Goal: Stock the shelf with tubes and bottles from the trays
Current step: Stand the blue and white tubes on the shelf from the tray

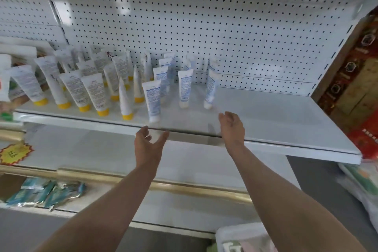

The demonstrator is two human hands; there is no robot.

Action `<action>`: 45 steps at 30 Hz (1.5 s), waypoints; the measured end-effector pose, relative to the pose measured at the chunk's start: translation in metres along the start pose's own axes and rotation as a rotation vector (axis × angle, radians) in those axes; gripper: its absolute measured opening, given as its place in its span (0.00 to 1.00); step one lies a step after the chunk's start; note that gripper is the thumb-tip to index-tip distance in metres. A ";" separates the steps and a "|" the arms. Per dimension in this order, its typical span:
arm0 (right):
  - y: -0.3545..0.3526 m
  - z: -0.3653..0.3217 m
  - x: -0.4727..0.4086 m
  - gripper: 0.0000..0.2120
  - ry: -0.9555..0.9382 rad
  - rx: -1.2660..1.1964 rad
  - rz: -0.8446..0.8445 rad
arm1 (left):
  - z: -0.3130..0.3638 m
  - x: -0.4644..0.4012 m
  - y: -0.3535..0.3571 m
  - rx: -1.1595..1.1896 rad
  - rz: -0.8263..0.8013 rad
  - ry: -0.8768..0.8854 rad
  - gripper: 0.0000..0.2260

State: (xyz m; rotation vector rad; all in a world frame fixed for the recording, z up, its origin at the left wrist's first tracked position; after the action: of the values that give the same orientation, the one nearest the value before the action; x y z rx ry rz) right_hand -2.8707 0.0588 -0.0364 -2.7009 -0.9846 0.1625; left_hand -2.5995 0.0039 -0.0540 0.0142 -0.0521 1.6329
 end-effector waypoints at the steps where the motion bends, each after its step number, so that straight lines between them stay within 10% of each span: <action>1: -0.013 0.004 0.010 0.16 -0.019 -0.030 0.012 | -0.004 0.014 0.011 0.031 -0.013 -0.028 0.30; 8: -0.120 0.062 0.050 0.15 0.089 -0.086 0.020 | -0.042 0.108 0.122 0.332 -0.314 -0.433 0.20; 24: -0.295 0.229 0.119 0.14 0.541 -0.048 0.167 | -0.139 0.271 0.277 0.087 -0.702 -0.689 0.19; 45: -0.323 0.410 0.203 0.16 1.123 0.054 0.333 | -0.302 0.309 0.322 -0.389 -1.025 -0.891 0.12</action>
State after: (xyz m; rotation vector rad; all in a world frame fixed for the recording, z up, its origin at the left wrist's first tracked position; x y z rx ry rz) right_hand -2.9938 0.5119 -0.3422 -2.2634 -0.1743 -1.1045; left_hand -2.9333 0.3053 -0.3508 0.4033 -0.8940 0.4728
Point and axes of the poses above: each hand's wrist, its own x-axis away from the middle knuckle, its own y-axis out of the palm, z = x × y, the point moved 5 cm from there along -x, towards the middle knuckle, and after that the axes turned 6 degrees about x, right-handed, at the moved point
